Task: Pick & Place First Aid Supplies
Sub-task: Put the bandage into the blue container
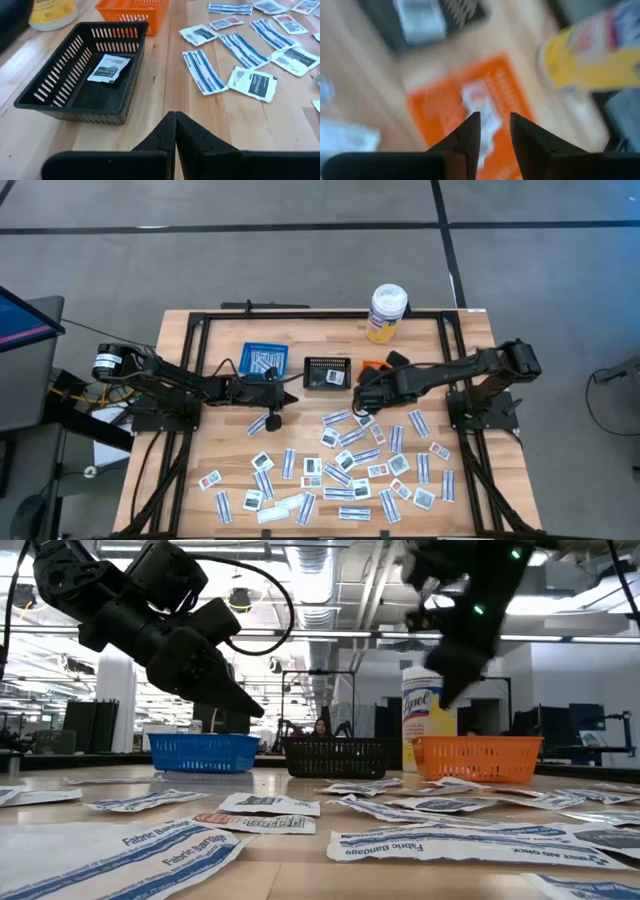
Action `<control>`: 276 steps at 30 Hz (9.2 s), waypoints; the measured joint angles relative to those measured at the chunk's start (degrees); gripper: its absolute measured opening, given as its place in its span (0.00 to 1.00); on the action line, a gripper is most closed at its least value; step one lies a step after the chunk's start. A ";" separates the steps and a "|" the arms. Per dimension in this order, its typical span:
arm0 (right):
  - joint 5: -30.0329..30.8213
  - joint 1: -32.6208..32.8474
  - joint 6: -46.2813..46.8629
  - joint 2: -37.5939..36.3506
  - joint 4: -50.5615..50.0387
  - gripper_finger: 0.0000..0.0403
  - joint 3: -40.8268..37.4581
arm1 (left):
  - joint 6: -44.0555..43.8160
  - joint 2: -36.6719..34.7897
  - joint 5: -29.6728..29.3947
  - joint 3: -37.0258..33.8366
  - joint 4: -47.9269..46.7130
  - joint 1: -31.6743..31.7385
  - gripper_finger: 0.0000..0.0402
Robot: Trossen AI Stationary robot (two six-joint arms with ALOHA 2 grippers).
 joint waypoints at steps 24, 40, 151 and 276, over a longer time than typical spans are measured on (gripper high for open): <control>-29.11 1.35 -28.49 1.43 20.78 0.25 0.68 | -3.77 0.00 -0.01 -0.02 -2.49 -1.89 0.19; -45.89 -7.93 -30.13 2.42 37.43 0.25 -10.15 | -4.35 0.00 -0.25 -0.04 -3.94 -1.89 0.19; -29.33 -5.40 -65.31 11.98 52.63 0.00 6.90 | -12.87 0.22 9.68 0.98 6.84 5.33 0.18; -26.81 -6.52 -38.85 11.92 45.12 0.19 6.92 | 4.59 -22.23 -13.11 -5.68 -32.85 12.12 0.31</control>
